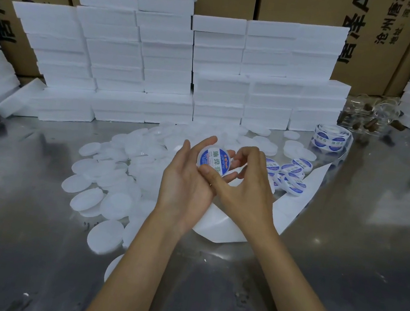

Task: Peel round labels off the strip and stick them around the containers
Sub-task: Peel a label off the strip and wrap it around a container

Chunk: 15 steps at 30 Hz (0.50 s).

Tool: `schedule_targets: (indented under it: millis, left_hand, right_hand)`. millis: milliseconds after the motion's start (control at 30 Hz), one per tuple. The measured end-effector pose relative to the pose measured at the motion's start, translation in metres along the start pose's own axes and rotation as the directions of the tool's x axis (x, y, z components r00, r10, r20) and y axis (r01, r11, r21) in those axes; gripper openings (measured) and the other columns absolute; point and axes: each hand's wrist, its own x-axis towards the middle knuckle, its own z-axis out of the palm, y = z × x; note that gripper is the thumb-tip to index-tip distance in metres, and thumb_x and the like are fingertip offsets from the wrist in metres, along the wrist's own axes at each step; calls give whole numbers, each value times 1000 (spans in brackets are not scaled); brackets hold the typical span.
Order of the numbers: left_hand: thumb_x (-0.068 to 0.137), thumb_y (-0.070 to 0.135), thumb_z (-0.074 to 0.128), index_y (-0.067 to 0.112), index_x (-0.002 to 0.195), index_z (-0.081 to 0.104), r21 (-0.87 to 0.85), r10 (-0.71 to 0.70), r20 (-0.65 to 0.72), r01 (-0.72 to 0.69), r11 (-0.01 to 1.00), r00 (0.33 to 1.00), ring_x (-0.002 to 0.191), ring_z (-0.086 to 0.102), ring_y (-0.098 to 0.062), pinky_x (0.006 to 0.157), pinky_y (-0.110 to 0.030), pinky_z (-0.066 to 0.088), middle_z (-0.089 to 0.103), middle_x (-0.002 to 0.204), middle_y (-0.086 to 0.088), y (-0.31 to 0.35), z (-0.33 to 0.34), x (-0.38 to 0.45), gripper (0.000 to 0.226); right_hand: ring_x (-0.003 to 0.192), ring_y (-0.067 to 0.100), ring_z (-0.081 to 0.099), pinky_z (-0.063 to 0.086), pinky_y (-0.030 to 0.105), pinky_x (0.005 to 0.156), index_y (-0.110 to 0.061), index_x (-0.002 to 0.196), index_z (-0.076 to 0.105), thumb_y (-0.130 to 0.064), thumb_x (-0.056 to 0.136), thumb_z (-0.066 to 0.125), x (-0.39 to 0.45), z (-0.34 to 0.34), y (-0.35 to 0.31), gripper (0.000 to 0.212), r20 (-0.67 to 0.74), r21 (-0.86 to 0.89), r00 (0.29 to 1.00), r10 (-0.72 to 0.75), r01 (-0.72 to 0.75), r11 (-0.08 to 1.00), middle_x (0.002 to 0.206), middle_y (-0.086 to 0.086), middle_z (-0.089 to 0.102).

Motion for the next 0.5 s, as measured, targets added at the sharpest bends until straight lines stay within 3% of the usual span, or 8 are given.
schedule_targets:
  millis: [133,267,333,400,500]
  left_hand:
    - [104,41,38,4,130,55,-24,-10,11,11,1000,1000,115,62,-41,99,-46,53,61,122,-28,1,0,-1,49]
    - [105,38,39,3,122,59,-19,-18,8,18,1000,1000,102,70,-32,83,-41,60,64,115,-22,-1,-2,-1,43]
    - [105,36,39,4,121,59,13,-19,5,19,1000,1000,101,69,-30,84,-40,60,64,115,-20,-2,-2,0,41]
    - [105,40,37,5,125,56,47,-28,12,27,999,1000,106,66,-34,88,-43,58,63,118,-23,-4,-1,1,45]
    - [104,51,33,7,130,55,103,-62,36,58,993,997,109,66,-36,99,-46,54,65,119,-24,-7,1,1,56]
  right_hand:
    - [85,8,56,48,27,67,-33,85,44,-53,87,63,-1,1,2,28,14,77,999,-34,33,997,89,-21,58]
    - [75,11,57,44,31,61,-25,82,46,-38,101,48,0,-2,5,23,-13,59,998,-65,66,996,79,-13,61]
    - [72,9,54,40,31,58,-29,81,42,-48,99,43,-1,-2,6,27,12,-3,999,-51,51,999,75,-12,59]
    - [74,3,55,40,28,56,-33,82,39,-72,86,45,-3,-2,5,39,19,-137,1000,-12,15,990,76,-17,57]
    - [73,1,55,38,21,55,-32,79,37,-88,72,47,-4,-3,4,58,-58,-277,998,-4,-13,961,78,-18,57]
